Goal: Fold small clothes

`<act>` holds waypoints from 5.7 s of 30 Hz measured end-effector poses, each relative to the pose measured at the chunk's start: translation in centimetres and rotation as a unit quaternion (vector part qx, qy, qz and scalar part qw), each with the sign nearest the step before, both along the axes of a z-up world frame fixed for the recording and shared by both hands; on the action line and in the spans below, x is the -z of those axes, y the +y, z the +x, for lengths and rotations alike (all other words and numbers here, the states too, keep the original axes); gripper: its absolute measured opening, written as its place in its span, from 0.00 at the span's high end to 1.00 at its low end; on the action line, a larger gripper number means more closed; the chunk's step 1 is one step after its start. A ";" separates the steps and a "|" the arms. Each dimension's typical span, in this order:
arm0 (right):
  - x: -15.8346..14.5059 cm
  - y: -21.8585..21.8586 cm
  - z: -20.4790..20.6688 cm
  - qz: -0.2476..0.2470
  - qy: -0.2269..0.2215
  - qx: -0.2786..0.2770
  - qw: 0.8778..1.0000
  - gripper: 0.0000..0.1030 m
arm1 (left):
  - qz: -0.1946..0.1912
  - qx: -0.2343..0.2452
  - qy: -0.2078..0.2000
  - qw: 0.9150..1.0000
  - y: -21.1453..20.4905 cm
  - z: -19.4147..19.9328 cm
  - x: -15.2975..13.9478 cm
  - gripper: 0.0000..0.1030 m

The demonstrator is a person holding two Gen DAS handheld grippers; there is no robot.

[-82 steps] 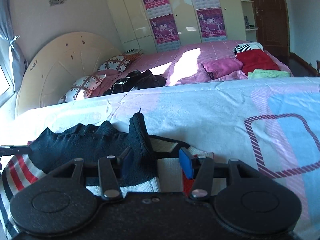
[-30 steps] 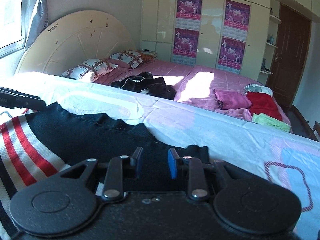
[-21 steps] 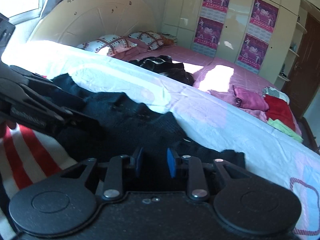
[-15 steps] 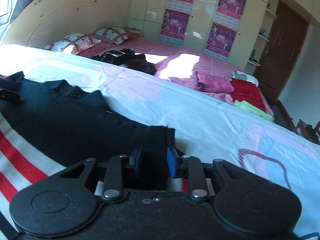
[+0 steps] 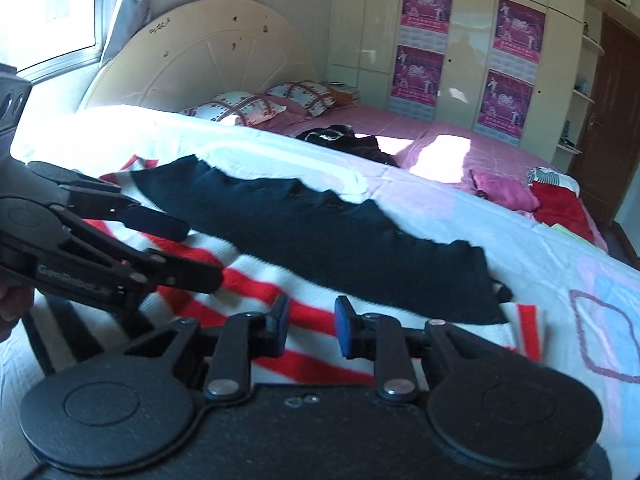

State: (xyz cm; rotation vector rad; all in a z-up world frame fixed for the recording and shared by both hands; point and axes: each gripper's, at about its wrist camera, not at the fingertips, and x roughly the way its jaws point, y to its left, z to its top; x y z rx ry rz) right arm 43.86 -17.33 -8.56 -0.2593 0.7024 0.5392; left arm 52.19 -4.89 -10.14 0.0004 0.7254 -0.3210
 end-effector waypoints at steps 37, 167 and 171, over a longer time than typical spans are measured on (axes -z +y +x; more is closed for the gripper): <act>0.1 2.7 -6.1 -0.015 0.029 0.027 0.999 0.69 | 0.044 -0.039 0.010 0.998 1.8 -6.5 -0.7 0.26; -1.7 4.2 -4.6 0.079 0.029 0.162 0.983 0.94 | -0.525 -0.310 -0.016 0.793 17.8 -8.9 9.0 0.53; -0.8 5.3 -3.5 0.077 0.035 0.167 0.982 0.95 | -0.487 -0.312 -0.013 0.816 17.2 -7.8 8.5 0.53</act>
